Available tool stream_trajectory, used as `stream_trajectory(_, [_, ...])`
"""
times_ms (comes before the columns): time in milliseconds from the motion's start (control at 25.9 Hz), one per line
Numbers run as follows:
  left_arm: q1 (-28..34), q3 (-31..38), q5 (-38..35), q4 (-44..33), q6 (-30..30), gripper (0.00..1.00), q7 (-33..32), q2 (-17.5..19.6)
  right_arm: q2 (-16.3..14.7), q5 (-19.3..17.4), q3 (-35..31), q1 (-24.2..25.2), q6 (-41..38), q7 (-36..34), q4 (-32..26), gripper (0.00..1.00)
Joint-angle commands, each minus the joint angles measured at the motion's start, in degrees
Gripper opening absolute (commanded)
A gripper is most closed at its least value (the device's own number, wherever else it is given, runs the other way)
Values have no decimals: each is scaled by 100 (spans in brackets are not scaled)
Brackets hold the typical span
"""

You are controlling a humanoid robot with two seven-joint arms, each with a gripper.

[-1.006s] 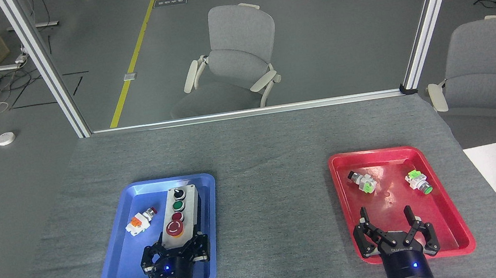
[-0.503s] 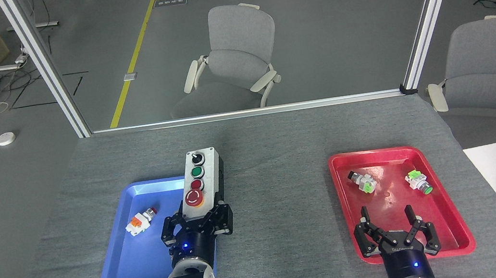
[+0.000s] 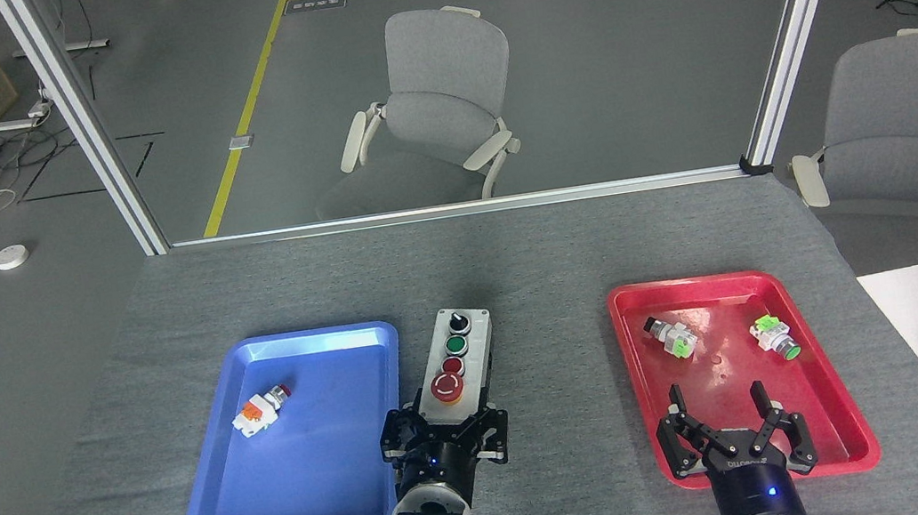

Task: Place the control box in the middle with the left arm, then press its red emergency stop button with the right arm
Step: 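Lift the control box out of the blue tray toward the table middle, then lower the control box onto the table between the trays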

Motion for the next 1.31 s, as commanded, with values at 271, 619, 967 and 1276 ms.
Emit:
stream_trajectory(271, [-384, -809, 41, 435, -4, 0, -24, -10, -25, -6, 9, -13, -29, 1, 189, 98])
stream_trajectory(619, [-384, -1284, 217, 523, -22, 0, -24, -10, -17, -24, 53, -57, -29, 10, 198, 97])
stream_trajectory(967, [-384, -1477, 323, 558, -57, 16, -24, -10, -17, -24, 70, -57, -29, 10, 207, 94])
stream_trajectory(1276, [-384, -1530, 323, 558, -57, 45, -24, -10, -34, -41, 70, -39, -179, 10, 198, 94])
